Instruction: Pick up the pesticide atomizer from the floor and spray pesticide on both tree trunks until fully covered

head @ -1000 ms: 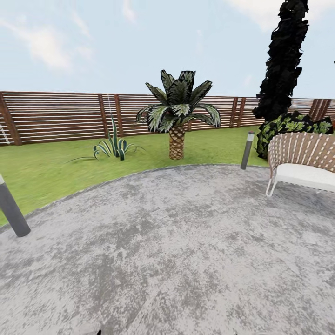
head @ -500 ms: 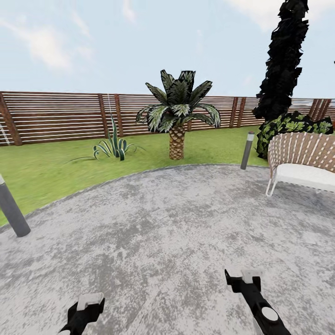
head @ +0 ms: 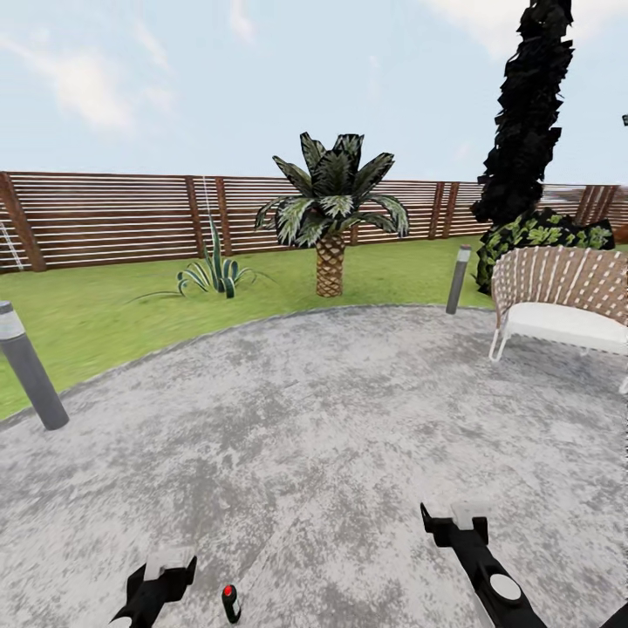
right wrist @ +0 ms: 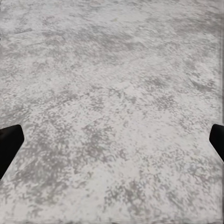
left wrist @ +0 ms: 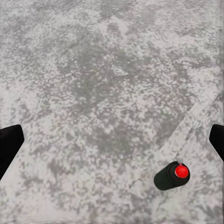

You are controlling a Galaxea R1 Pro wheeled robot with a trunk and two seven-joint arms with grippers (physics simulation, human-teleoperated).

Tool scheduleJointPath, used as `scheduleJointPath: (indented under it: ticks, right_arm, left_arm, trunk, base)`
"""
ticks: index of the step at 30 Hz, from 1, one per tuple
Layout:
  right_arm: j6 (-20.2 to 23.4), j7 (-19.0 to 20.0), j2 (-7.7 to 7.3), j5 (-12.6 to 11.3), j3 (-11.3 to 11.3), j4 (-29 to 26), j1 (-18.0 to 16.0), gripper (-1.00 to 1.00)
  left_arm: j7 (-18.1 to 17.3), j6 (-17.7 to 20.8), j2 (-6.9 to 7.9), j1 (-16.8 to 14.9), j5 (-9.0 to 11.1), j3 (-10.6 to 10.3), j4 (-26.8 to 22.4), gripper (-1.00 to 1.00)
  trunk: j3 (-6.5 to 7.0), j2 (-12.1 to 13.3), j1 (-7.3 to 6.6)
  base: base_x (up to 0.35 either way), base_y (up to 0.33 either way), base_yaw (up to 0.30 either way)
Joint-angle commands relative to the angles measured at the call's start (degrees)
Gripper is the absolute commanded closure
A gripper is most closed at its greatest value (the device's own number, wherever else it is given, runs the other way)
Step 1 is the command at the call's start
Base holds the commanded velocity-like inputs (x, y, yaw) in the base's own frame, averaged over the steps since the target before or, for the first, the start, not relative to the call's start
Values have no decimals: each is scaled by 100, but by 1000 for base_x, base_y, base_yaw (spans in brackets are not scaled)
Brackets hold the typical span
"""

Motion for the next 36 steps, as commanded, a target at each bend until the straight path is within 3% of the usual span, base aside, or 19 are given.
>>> scheduleJointPath:
  ticks: [1,33,36]
  right_arm:
    - [-17,2,0,0,0,-4,-3,-100]
    - [-17,1,26,-4,-1,-18,-3,-100]
    - [-17,-1,26,-4,1,-17,-3,-100]
  left_arm:
    - [-4,-17,3,-4,19,6,1,-100]
    - [-7,-5,10,-37,14,6,-1,-100]
    - [-13,8,-4,-60,11,6,5,-100]
  trunk:
    - [-5,-2,-4]
    - [-5,-2,-4]
    - [-59,-123,62]
  base:
    - [-168,-17,0]
    - [-60,-44,0]
    - [0,0,0]
